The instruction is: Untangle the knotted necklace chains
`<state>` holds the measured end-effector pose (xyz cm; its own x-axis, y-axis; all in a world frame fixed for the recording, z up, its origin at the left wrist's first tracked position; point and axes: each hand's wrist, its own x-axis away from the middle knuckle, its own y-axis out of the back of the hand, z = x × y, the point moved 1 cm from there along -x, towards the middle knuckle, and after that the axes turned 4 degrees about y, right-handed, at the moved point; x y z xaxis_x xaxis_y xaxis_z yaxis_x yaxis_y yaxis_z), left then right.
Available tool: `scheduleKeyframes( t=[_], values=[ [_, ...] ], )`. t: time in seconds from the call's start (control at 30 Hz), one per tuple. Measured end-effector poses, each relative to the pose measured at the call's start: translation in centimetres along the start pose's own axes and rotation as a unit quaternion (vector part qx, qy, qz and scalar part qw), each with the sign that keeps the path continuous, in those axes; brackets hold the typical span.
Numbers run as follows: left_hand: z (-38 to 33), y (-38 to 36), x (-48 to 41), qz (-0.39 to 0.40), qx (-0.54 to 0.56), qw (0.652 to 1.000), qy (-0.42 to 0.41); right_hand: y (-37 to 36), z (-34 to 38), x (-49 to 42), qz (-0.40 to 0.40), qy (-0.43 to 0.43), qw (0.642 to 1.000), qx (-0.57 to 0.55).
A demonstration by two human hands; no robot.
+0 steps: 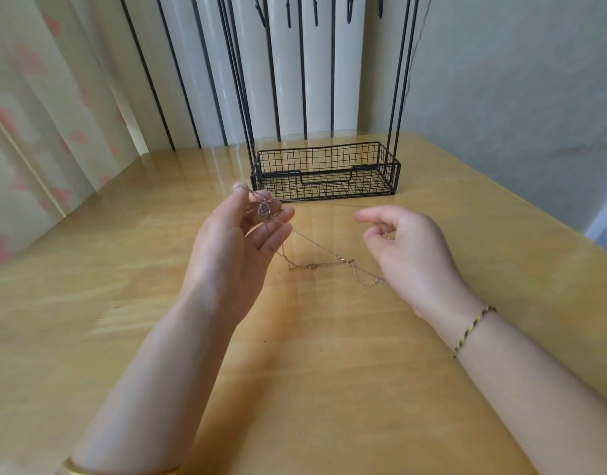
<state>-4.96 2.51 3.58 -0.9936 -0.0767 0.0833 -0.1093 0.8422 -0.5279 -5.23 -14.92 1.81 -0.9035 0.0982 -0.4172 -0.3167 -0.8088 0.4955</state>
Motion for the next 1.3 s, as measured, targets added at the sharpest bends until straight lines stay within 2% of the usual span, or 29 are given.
scheduleKeyframes(
  t=[0.13,0.27,0.37,0.57,0.73,0.83,0.93,1.07,1.17,1.3],
  values=[
    [0.2,-0.1,0.2,-0.031,-0.103,0.994,-0.034,0.0,-0.4,-0.1,0.001,-0.012,1.0,-0.008],
    [0.2,-0.1,0.6,-0.067,-0.193,0.976,-0.069,-0.3,-0.6,0.0,0.025,-0.043,0.998,0.045],
    [0.2,-0.4,0.9,-0.051,-0.197,0.977,-0.059,-0.4,-0.1,0.4,0.064,-0.047,0.993,0.083],
    [0.0,-0.7,1.3,0.016,-0.169,0.984,-0.044,-0.4,0.4,0.9,0.16,-0.055,0.982,0.078],
    [-0.1,-1.0,1.5,0.044,-0.176,0.983,-0.03,-0.5,0.6,1.1,0.186,-0.048,0.978,0.08],
    [-0.1,-1.1,1.7,0.062,-0.192,0.979,-0.028,-0.8,0.8,1.3,0.207,-0.029,0.977,0.05],
    [-0.1,-1.2,1.9,0.078,-0.201,0.976,-0.021,-0.9,1.2,1.5,0.224,-0.006,0.974,-0.034],
    [0.0,-1.3,2.0,0.09,-0.205,0.975,-0.006,-1.1,1.5,1.4,0.202,0.004,0.973,-0.113],
    [0.0,-1.3,2.0,0.084,-0.213,0.973,-0.003,-0.8,1.5,1.2,0.152,0.001,0.977,-0.147],
    [0.0,-1.2,1.8,0.052,-0.241,0.969,-0.005,-0.1,1.6,0.7,0.075,-0.044,0.971,-0.225]
  ],
)
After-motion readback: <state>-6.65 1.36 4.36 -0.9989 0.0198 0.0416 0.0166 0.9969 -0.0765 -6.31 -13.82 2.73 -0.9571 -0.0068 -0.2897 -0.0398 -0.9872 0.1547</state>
